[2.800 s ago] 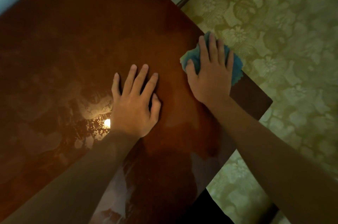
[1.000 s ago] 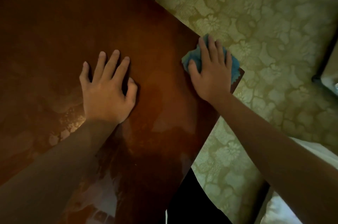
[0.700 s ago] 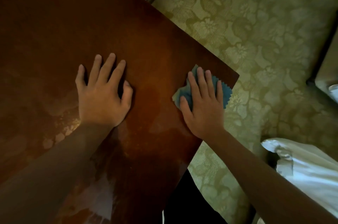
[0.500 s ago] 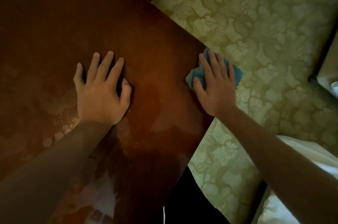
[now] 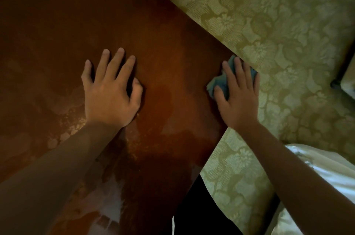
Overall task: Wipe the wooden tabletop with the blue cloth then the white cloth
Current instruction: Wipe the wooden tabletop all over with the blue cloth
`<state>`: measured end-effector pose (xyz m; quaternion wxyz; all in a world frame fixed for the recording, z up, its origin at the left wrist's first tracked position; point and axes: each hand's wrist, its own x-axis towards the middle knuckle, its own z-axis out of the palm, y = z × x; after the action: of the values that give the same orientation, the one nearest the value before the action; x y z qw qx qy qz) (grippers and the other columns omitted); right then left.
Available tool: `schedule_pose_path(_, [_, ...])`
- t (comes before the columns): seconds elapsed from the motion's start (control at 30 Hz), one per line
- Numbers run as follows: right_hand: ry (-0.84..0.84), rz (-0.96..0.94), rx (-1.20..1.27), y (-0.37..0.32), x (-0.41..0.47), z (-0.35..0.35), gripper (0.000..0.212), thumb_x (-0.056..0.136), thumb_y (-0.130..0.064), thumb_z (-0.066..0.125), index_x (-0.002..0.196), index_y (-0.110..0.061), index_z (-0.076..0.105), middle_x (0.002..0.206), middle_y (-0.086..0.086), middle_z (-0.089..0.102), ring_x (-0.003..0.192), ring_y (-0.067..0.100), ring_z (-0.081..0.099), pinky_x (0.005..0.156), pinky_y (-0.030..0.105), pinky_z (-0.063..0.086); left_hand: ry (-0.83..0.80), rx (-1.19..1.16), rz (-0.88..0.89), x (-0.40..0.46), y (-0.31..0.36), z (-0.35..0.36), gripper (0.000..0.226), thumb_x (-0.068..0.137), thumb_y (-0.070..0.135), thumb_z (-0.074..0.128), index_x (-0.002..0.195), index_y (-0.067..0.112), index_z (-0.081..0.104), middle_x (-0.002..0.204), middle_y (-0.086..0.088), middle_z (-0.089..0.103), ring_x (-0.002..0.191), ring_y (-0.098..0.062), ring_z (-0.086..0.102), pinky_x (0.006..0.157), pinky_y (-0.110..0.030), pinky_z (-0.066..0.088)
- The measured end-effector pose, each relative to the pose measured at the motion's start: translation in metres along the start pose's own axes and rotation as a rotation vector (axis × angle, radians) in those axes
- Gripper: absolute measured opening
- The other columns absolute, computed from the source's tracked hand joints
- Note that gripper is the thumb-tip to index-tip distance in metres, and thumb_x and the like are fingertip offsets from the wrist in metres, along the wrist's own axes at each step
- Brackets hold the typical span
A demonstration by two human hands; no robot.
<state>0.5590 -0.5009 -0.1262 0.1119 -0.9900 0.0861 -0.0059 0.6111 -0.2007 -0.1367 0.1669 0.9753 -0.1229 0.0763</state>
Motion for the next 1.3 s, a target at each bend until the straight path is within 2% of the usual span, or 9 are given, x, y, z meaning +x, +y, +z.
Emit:
schedule_pose_path(0.17, [-0.012, 0.063, 0.015, 0.012, 0.028, -0.003, 0.070, 0.098, -0.058, 0.028, 0.161, -0.028, 0.029, 0.170, 0.002, 0.022, 0.158, 0.026, 0.015, 0.127, 0.053, 0.006, 0.011, 0.000, 0.003, -0.001, 0.001, 0.000, 0.050, 0.104, 0.040, 0.038, 0.149, 0.018, 0.047, 0.158, -0.008, 0.041, 0.151, -0.031, 0.028, 0.120, -0.060, 0.015])
schedule_pose_path(0.3, [-0.005, 0.071, 0.001, -0.001, 0.012, -0.003, 0.071, 0.098, -0.054, 0.026, 0.162, -0.023, 0.028, 0.171, 0.006, 0.020, 0.158, 0.029, 0.012, 0.127, 0.057, 0.005, 0.010, -0.010, -0.001, -0.001, 0.002, 0.000, 0.052, 0.104, 0.041, 0.037, 0.149, 0.018, 0.047, 0.158, -0.008, 0.041, 0.151, -0.031, 0.027, 0.121, -0.059, 0.013])
schedule_pose_path(0.5, [-0.003, -0.080, -0.092, -0.033, -0.054, 0.013, 0.069, 0.099, -0.052, 0.038, 0.159, -0.017, 0.036, 0.167, 0.011, 0.029, 0.157, 0.033, 0.020, 0.126, 0.060, 0.011, -0.013, -0.001, -0.014, -0.001, 0.004, -0.003, 0.051, 0.104, 0.039, 0.038, 0.149, 0.017, 0.047, 0.159, -0.008, 0.040, 0.151, -0.031, 0.026, 0.121, -0.058, 0.012])
schedule_pose_path(0.63, [-0.052, -0.167, -0.152, -0.019, -0.019, 0.007, 0.072, 0.097, -0.054, 0.034, 0.160, -0.020, 0.032, 0.169, 0.008, 0.024, 0.158, 0.031, 0.017, 0.127, 0.057, 0.009, -0.007, 0.007, -0.012, 0.000, 0.004, -0.003, 0.050, 0.104, 0.038, 0.039, 0.148, 0.017, 0.048, 0.158, -0.008, 0.041, 0.151, -0.030, 0.028, 0.121, -0.059, 0.014])
schedule_pose_path(0.7, [-0.069, -0.141, -0.129, -0.018, 0.006, 0.006, 0.073, 0.097, -0.055, 0.027, 0.162, -0.022, 0.026, 0.171, 0.006, 0.018, 0.159, 0.029, 0.011, 0.127, 0.054, 0.004, -0.015, 0.010, -0.018, 0.001, 0.004, -0.005, 0.050, 0.104, 0.038, 0.039, 0.148, 0.018, 0.049, 0.158, -0.007, 0.041, 0.151, -0.030, 0.027, 0.121, -0.060, 0.014])
schedule_pose_path(0.8, [-0.073, -0.119, -0.115, -0.027, 0.020, 0.007, 0.073, 0.098, -0.054, 0.024, 0.163, -0.020, 0.023, 0.171, 0.008, 0.016, 0.159, 0.030, 0.010, 0.127, 0.057, 0.005, -0.031, 0.026, -0.030, 0.000, 0.006, -0.005, 0.050, 0.103, 0.039, 0.039, 0.149, 0.019, 0.048, 0.159, -0.006, 0.040, 0.151, -0.029, 0.027, 0.121, -0.059, 0.013])
schedule_pose_path(0.97, [-0.119, -0.318, -0.122, -0.061, -0.029, 0.012, 0.071, 0.101, -0.053, 0.030, 0.162, -0.016, 0.025, 0.170, 0.012, 0.020, 0.158, 0.034, 0.014, 0.125, 0.061, 0.011, -0.041, 0.037, -0.046, 0.002, 0.008, -0.009, 0.050, 0.103, 0.040, 0.040, 0.149, 0.021, 0.049, 0.158, -0.005, 0.041, 0.151, -0.029, 0.028, 0.122, -0.056, 0.014])
schedule_pose_path(1.1, [-0.164, -0.518, -0.064, -0.093, -0.092, 0.020, 0.071, 0.101, -0.053, 0.035, 0.162, -0.017, 0.028, 0.170, 0.009, 0.020, 0.158, 0.032, 0.013, 0.127, 0.058, 0.007, -0.065, 0.014, -0.063, 0.002, 0.013, -0.015, 0.050, 0.102, 0.038, 0.042, 0.146, 0.019, 0.052, 0.156, -0.007, 0.044, 0.148, -0.030, 0.032, 0.122, -0.055, 0.015])
schedule_pose_path(1.3, [-0.206, -0.693, -0.095, -0.077, -0.042, 0.016, 0.085, 0.097, -0.061, 0.034, 0.162, -0.009, 0.018, 0.170, 0.012, 0.016, 0.158, 0.028, 0.012, 0.128, 0.050, 0.007, -0.056, -0.067, -0.089, -0.023, 0.021, -0.029, 0.044, 0.097, 0.028, 0.051, 0.137, 0.012, 0.060, 0.144, -0.014, 0.054, 0.136, -0.034, 0.046, 0.112, -0.048, 0.031])
